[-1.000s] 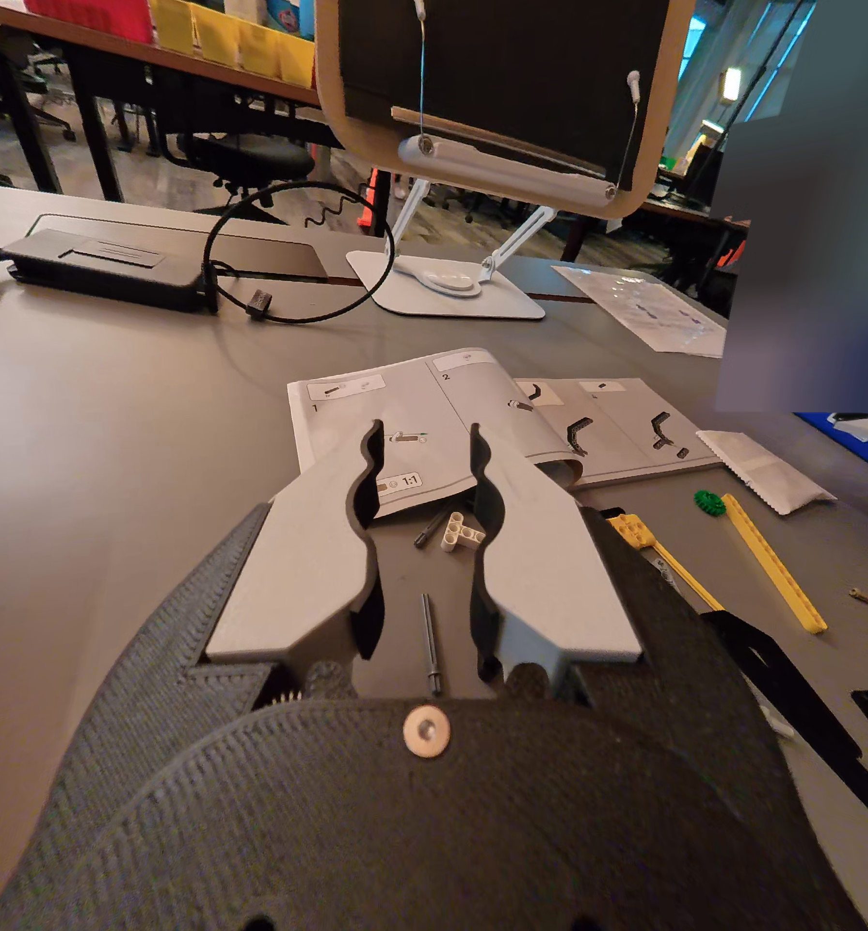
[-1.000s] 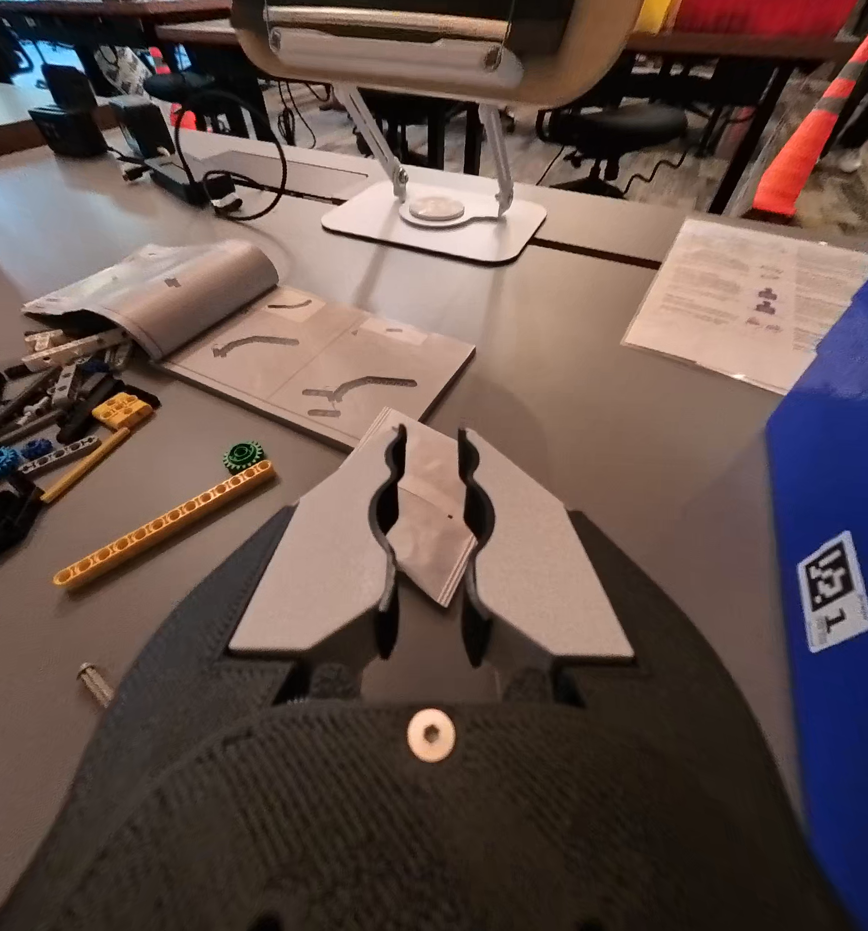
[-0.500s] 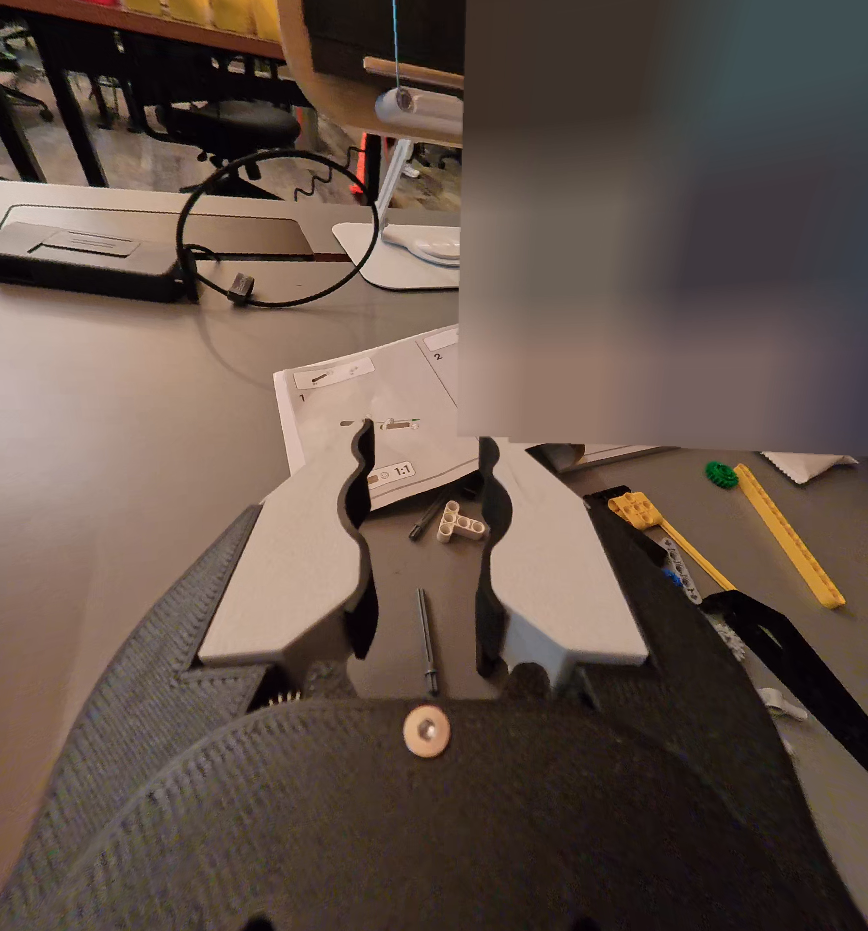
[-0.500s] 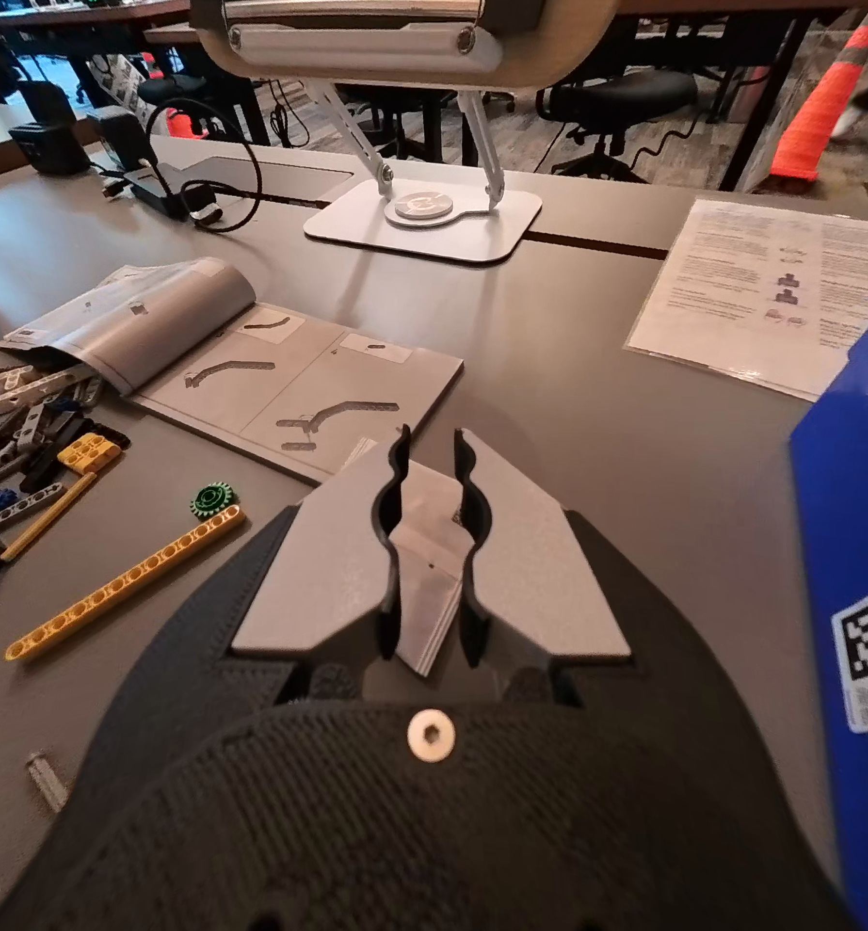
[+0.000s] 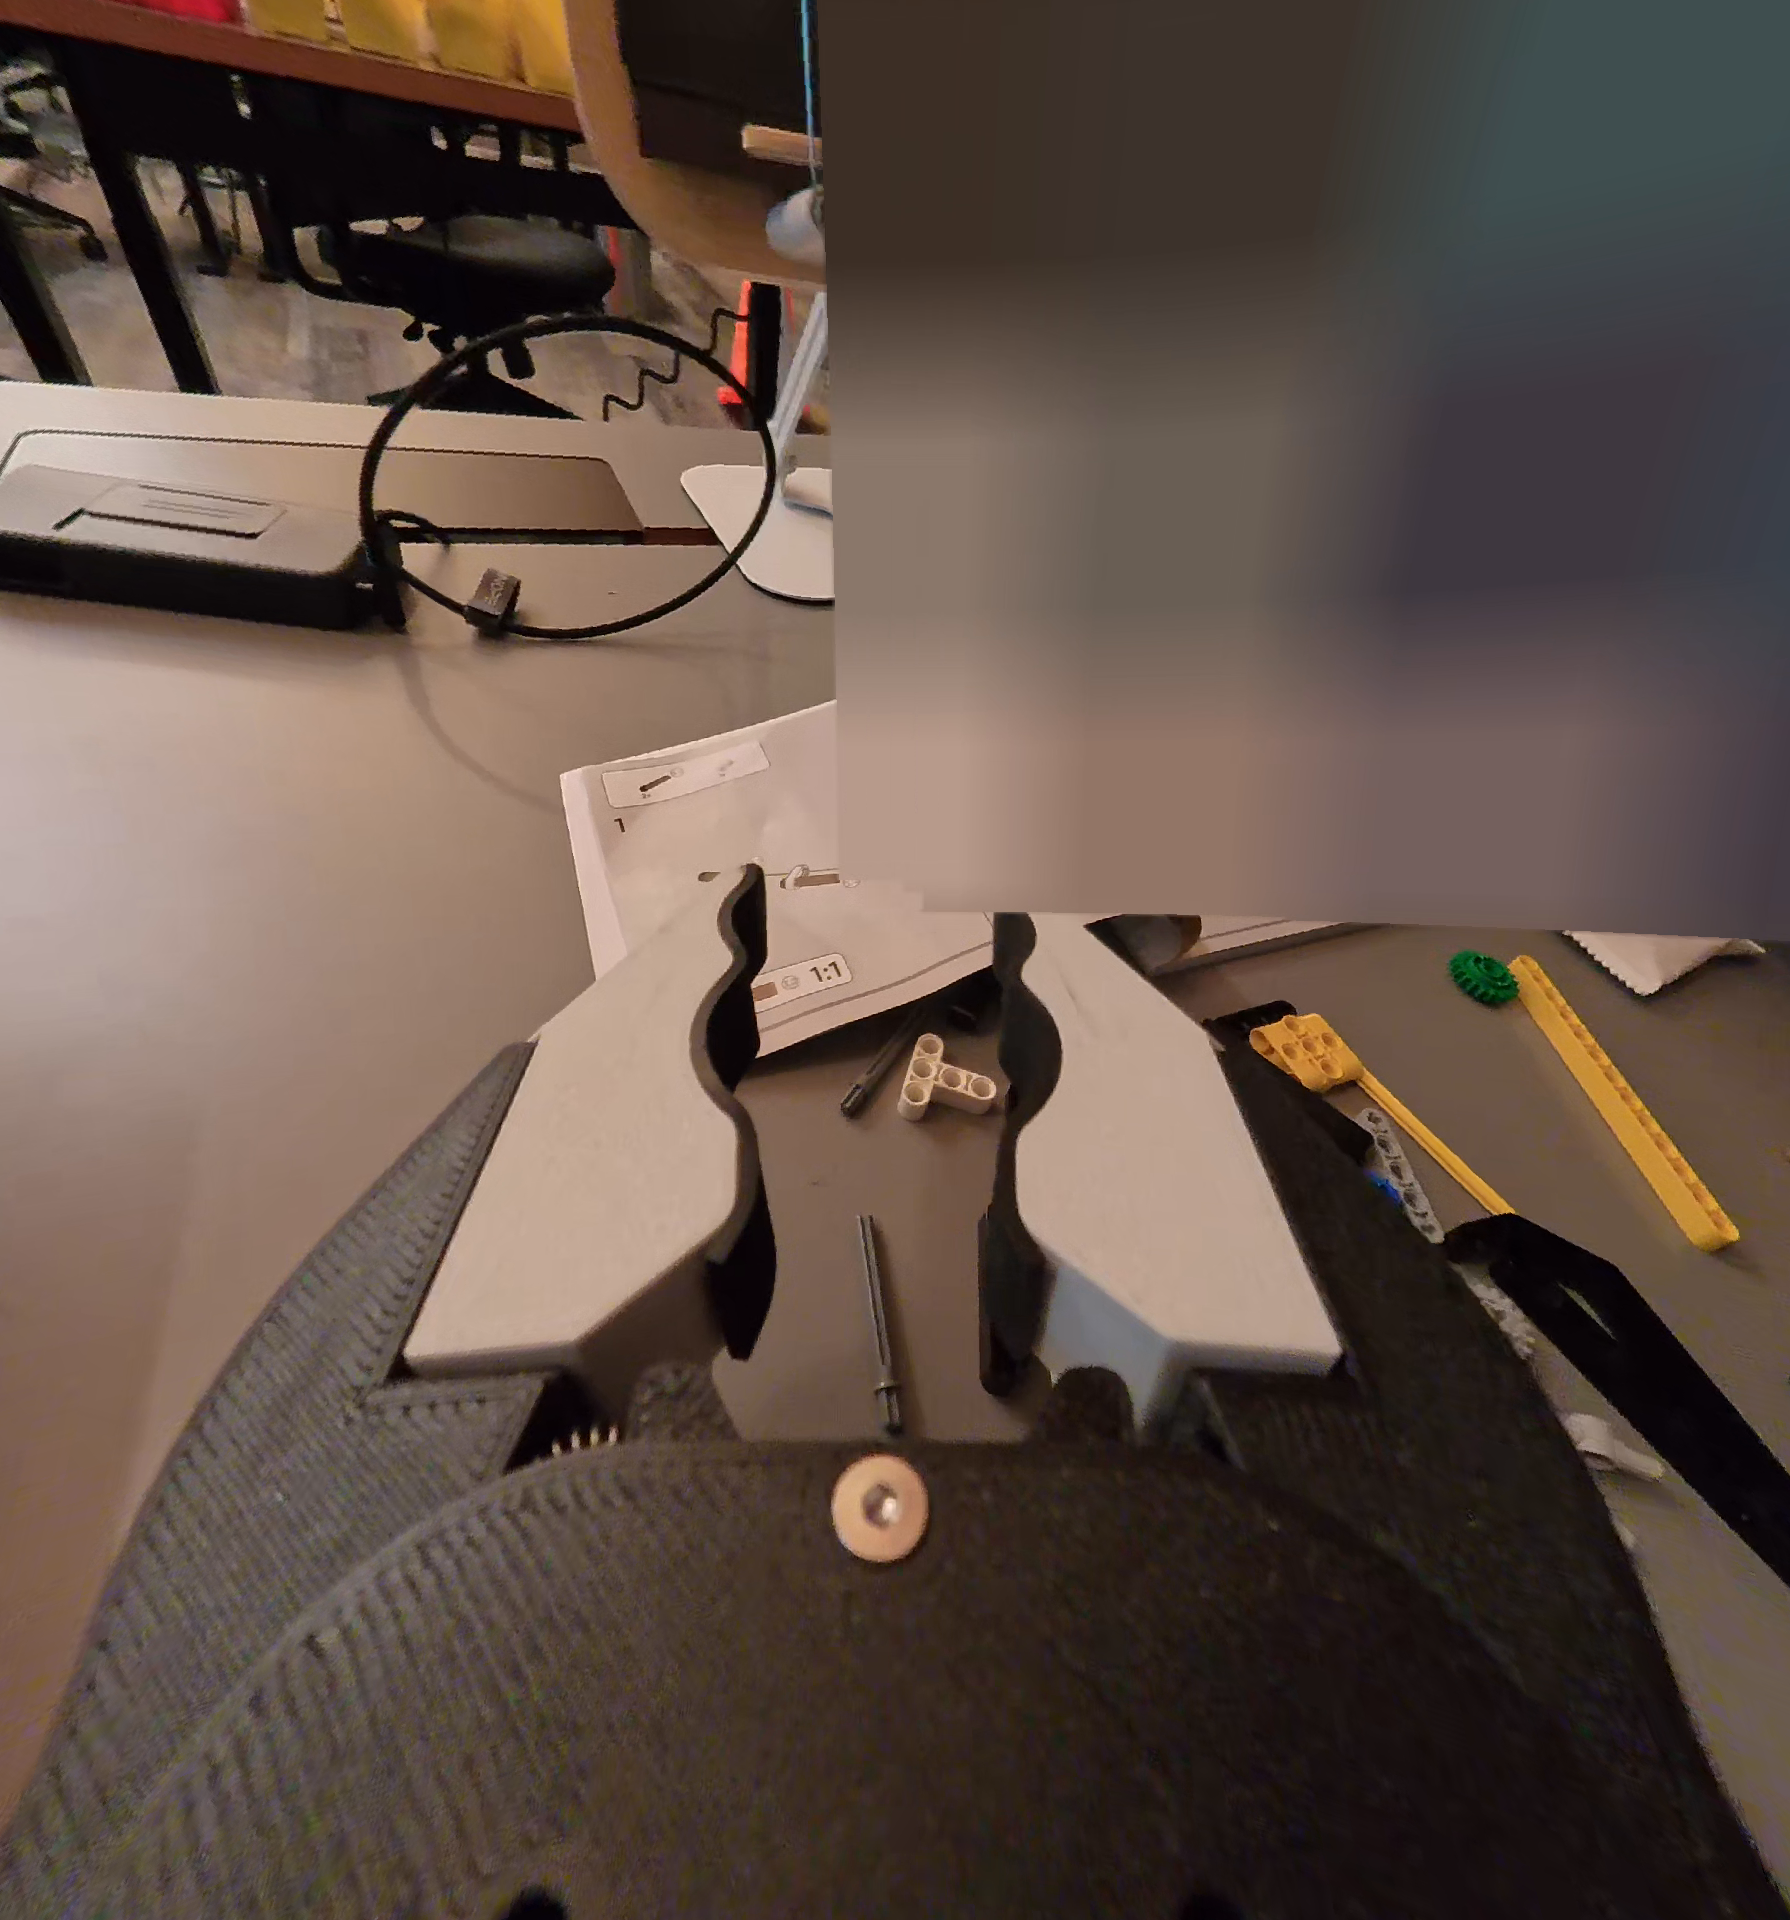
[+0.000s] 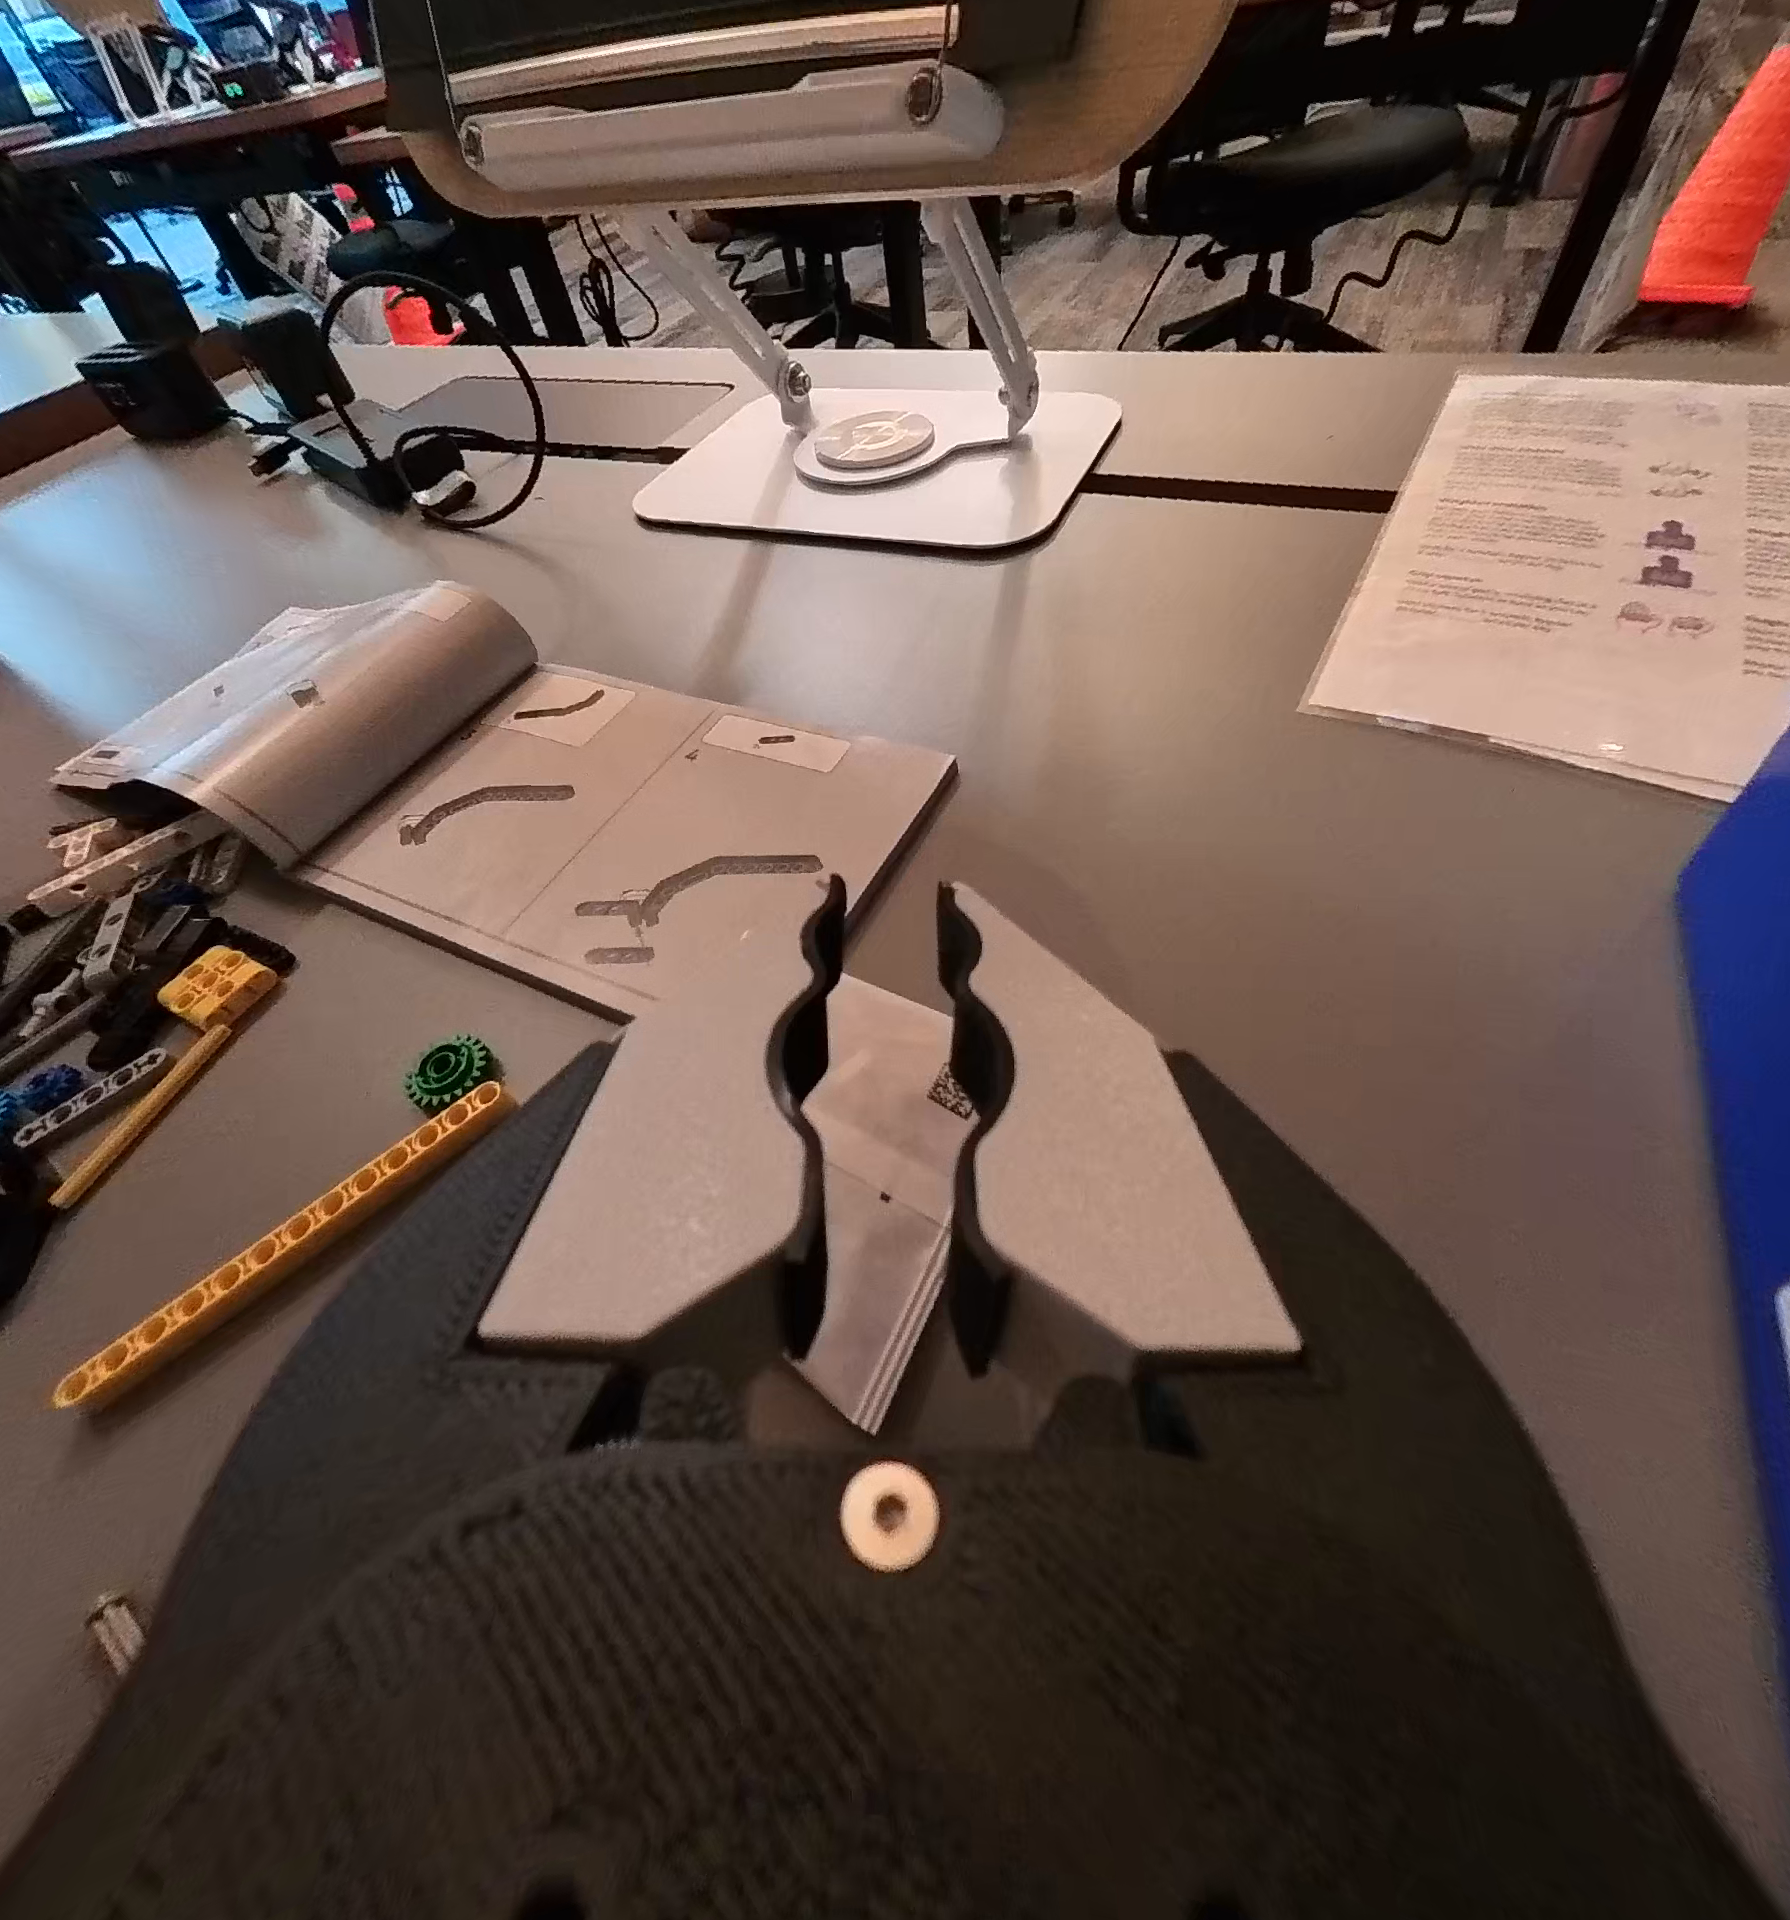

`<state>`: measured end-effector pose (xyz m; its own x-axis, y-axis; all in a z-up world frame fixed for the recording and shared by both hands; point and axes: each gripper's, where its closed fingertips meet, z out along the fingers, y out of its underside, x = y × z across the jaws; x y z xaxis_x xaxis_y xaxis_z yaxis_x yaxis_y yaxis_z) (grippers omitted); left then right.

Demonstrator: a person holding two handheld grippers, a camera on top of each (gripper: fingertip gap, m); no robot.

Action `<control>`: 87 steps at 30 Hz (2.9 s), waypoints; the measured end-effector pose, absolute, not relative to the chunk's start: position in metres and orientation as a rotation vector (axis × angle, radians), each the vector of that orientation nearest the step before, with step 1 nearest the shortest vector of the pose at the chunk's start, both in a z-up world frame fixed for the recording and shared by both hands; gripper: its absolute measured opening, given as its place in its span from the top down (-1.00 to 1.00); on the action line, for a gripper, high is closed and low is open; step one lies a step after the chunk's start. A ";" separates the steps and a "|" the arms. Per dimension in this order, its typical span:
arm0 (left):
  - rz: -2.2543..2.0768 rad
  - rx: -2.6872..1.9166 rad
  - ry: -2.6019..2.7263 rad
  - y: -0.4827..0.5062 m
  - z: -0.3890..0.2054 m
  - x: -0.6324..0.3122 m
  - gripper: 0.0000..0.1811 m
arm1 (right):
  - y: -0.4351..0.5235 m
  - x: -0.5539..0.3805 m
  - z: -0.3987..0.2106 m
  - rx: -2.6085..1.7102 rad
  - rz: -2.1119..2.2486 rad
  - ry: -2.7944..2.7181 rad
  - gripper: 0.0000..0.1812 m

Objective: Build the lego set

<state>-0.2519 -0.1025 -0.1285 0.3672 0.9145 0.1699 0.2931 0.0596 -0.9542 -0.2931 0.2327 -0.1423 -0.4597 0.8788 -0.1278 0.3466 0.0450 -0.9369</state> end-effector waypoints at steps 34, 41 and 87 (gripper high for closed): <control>0.764 -1.594 -1.071 -0.088 -0.131 -0.249 0.56 | 0.230 -0.293 -0.146 -1.233 1.409 -1.871 0.83; 0.761 -1.591 -1.074 -0.089 -0.131 -0.249 0.56 | 0.230 -0.293 -0.146 -1.234 1.410 -1.872 0.83; 0.847 -1.693 -0.912 -0.068 -0.129 -0.238 0.80 | 0.168 -0.207 -0.117 -0.972 1.690 -1.927 0.85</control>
